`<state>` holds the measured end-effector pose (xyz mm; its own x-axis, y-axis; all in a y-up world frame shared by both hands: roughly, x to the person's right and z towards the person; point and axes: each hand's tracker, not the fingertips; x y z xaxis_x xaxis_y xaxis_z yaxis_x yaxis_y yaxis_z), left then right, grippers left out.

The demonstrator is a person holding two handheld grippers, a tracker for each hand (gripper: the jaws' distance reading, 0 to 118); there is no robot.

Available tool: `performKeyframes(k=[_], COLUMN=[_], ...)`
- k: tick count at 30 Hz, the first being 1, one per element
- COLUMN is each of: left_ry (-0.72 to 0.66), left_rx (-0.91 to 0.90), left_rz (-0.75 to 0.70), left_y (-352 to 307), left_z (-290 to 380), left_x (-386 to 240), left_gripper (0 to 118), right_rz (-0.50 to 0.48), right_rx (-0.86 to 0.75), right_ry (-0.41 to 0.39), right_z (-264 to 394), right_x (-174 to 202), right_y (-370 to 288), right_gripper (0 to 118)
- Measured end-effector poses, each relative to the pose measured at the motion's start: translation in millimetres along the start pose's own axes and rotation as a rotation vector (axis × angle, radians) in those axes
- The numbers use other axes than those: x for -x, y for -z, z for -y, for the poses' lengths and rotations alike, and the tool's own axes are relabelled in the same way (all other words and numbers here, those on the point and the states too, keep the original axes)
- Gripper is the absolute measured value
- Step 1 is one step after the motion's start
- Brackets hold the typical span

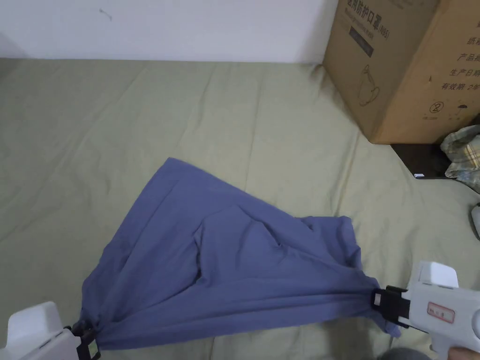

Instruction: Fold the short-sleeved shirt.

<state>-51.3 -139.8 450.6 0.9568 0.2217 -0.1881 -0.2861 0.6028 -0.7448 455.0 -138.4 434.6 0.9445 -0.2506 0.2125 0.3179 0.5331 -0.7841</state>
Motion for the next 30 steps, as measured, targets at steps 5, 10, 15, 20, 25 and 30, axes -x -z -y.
performKeyframes(k=[5, 10, 15, 20, 25, 30], left_ry=[-0.026, -0.024, 0.211, 0.349, 0.330, 0.359], left_rx=[-0.033, -0.316, -0.549, -0.697, -0.729, -0.727], left_rz=[-0.038, -0.004, -0.030, -0.008, 0.088, 0.041], left_y=[-10, -46, -80, -83, -81, -76], left_z=[-7, -54, -94, -107, -106, -105], left_x=[6, 5, -46, -83, -95, -103], left_gripper=[113, 118, 118, 118, 89, 0], right_rz=[0.050, 0.081, 0.067, 0.087, 0.017, 0.017], right_rx=[-0.009, -0.269, -0.567, -0.738, -0.726, -0.739], right_ry=[-0.078, -0.202, -0.246, -0.264, -0.247, -0.315], right_z=[-3, -35, -61, -59, -50, -45], right_x=[1, 27, 68, 105, 120, 132], right_y=[-13, -64, -114, -127, -121, -116], right_gripper=[108, 108, 111, 115, 83, 0])
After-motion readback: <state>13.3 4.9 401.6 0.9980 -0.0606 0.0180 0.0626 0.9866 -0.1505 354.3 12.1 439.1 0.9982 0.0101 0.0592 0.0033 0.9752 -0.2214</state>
